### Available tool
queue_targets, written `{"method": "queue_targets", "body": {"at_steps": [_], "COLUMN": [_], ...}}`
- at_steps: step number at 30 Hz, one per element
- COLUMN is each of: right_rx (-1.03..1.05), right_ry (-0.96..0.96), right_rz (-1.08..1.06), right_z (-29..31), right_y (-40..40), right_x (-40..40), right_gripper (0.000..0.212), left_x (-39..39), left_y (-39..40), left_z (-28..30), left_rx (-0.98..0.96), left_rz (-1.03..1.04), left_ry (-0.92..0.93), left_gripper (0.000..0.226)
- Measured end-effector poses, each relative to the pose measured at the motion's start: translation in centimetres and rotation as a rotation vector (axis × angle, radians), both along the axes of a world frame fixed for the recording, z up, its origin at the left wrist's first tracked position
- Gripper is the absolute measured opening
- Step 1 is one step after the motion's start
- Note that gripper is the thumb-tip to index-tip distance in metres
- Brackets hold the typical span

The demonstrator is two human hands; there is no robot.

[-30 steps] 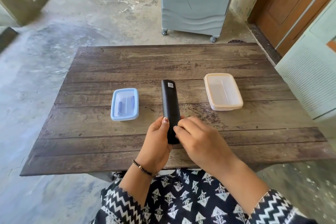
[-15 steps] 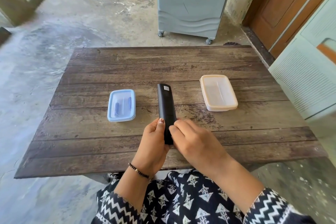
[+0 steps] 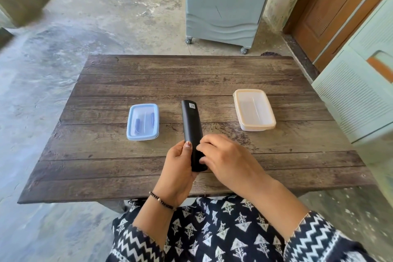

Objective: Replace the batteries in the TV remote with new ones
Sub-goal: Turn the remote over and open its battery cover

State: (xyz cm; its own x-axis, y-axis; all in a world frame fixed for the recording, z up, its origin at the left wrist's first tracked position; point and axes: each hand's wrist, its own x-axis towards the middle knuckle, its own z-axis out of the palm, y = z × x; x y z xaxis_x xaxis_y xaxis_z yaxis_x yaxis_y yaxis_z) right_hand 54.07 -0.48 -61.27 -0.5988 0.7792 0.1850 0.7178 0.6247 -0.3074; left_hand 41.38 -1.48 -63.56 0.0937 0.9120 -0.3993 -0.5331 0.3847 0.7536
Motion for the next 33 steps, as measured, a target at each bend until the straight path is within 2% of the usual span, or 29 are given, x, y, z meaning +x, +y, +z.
{"method": "queue_targets", "body": {"at_steps": [4, 9, 13, 20, 23, 26, 30, 33], "right_rx": [-0.001, 0.019, 0.069, 0.093, 0.069, 0.082, 0.098, 0.078], "right_ry": [-0.046, -0.108, -0.109, -0.134, -0.071, -0.038, -0.092, -0.016], "right_rz": [0.071, 0.13, 0.102, 0.081, 0.059, 0.031, 0.023, -0.047], "right_z": [-0.1, -0.3, -0.4, -0.4, 0.8, 1.6, 0.1, -0.6], "right_y": [-0.3, -0.7, -1.0, -1.5, -0.7, 0.6, -0.8, -1.2], "right_x": [0.3, 0.4, -0.2, -0.6, 0.0, 0.3, -0.6, -1.0], "right_gripper": [0.012, 0.023, 0.014, 0.019, 0.025, 0.028, 0.017, 0.021], "left_x": [0.1, 0.3, 0.4, 0.1, 0.2, 1.1, 1.4, 1.2], "left_y": [-0.8, -1.4, -0.9, -0.9, -1.5, -2.7, -2.0, -1.1], "left_z": [-0.3, -0.8, -0.5, -0.2, -0.2, -0.1, 0.0, 0.3], "left_rx": [0.0, -0.025, -0.027, -0.041, -0.081, -0.128, -0.102, -0.096], "left_rz": [0.003, 0.049, 0.051, 0.035, 0.019, -0.006, 0.083, 0.116], "left_ry": [0.005, 0.021, 0.044, 0.077, 0.099, 0.077, 0.008, -0.029], "left_gripper": [0.032, 0.032, 0.031, 0.033, 0.032, 0.036, 0.03, 0.029]}}
